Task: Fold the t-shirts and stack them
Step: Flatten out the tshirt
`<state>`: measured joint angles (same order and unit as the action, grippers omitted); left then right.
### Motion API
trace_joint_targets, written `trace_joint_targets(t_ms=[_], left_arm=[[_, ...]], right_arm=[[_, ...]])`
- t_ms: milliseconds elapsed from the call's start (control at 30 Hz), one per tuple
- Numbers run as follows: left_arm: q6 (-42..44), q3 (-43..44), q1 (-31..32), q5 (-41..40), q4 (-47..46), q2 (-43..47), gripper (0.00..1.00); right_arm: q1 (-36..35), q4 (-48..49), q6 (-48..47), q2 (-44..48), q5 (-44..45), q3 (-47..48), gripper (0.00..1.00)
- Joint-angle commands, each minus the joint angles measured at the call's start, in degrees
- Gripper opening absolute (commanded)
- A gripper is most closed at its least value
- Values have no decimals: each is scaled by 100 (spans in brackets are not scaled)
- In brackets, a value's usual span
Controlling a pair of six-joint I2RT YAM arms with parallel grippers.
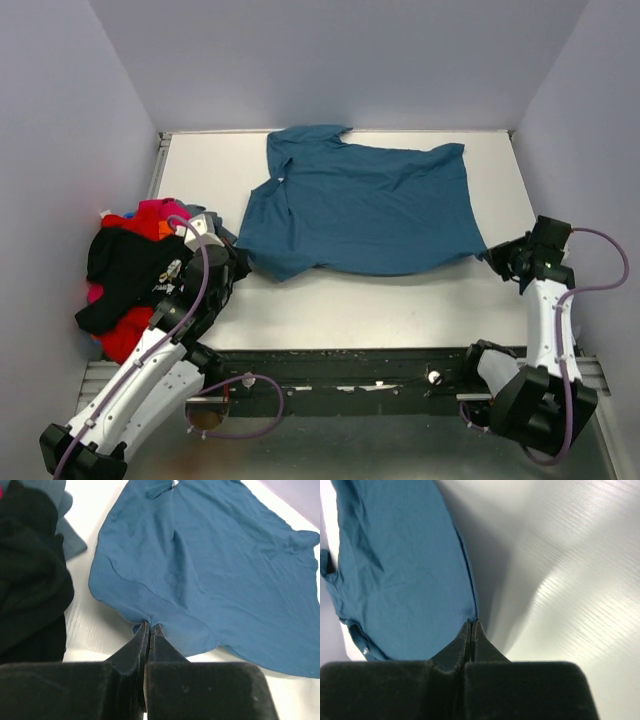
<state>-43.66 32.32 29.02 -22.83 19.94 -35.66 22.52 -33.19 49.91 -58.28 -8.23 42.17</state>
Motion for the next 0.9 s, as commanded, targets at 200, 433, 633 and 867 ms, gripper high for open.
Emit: trace_joint_targets(t_ms=[200, 433, 633, 867], left_arm=[[-398, -297, 34, 147, -25, -19, 0], [-117, 230, 25, 130, -509, -1117, 0], [112, 556, 25, 156, -799, -1671, 0], [358, 1443, -71, 86, -510, -2278, 0]], right_arm=[[33, -382, -781, 679, 410, -701, 1], [33, -346, -693, -367, 374, -412, 1], [33, -312, -614, -518, 331, -262, 1], [24, -284, -447, -412, -12, 237, 1]])
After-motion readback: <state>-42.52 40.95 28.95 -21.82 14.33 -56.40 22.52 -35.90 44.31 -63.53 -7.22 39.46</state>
